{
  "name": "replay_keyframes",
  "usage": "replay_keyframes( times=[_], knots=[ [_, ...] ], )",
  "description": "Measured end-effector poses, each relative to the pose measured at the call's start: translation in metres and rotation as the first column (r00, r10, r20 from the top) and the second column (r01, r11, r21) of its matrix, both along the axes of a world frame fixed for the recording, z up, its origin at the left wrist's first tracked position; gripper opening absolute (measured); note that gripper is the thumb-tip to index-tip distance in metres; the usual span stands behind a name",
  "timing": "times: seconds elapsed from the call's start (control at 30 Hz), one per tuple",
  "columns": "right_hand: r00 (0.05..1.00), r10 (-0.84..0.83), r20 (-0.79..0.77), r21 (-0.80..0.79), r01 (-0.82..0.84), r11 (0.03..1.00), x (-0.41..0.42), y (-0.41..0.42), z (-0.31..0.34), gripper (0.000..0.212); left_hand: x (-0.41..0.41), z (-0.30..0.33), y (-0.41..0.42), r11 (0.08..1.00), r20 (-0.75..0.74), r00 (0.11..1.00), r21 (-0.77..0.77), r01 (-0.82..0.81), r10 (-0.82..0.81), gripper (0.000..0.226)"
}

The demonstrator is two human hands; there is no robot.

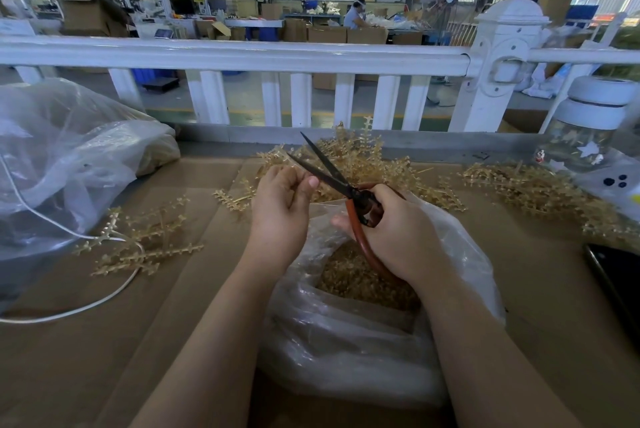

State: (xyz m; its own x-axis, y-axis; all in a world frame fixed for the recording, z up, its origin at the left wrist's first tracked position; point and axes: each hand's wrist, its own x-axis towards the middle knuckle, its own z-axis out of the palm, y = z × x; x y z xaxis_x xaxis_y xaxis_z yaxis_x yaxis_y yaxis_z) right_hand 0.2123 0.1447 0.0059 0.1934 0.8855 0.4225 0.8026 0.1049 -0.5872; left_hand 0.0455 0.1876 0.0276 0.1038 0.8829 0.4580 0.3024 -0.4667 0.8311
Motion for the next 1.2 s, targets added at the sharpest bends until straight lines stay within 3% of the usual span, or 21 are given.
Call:
replay_keyframes(
  times=[0.13, 0.47, 0.6, 0.87, 1.2],
  knots=[
    [1.000, 0.004, 0.027, 0.005, -0.004, 1.000, -0.0004, 0.0001, 0.0006, 0.069, -0.0013, -0.0021, 0.0016, 0.999, 0.007, 0.999, 0.027, 0.035, -0.035, 0.025],
    [1.000, 0.016, 0.019, 0.013, -0.016, 1.000, -0.0005, -0.0017, 0.0005, 0.067, -0.0053, -0.0071, 0.0069, 0.979, 0.195, 0.963, -0.047, 0.200, -0.187, 0.017],
    [0.999, -0.004, 0.036, 0.016, 0.004, 1.000, -0.0013, -0.0028, 0.0013, 0.068, -0.0071, -0.0063, 0.0072, 0.969, 0.226, 0.950, -0.069, 0.235, -0.215, 0.027],
    [1.000, 0.007, 0.007, 0.012, -0.007, 1.000, -0.0018, -0.0025, 0.0011, 0.050, -0.0064, -0.0047, 0.0071, 0.960, 0.250, 0.939, -0.089, 0.264, -0.235, 0.033],
    [0.999, -0.009, 0.032, 0.027, 0.008, 1.000, -0.0025, -0.0030, 0.0023, 0.054, -0.0082, -0.0078, 0.0097, 0.964, 0.235, 0.943, -0.070, 0.256, -0.234, 0.032]
  ],
)
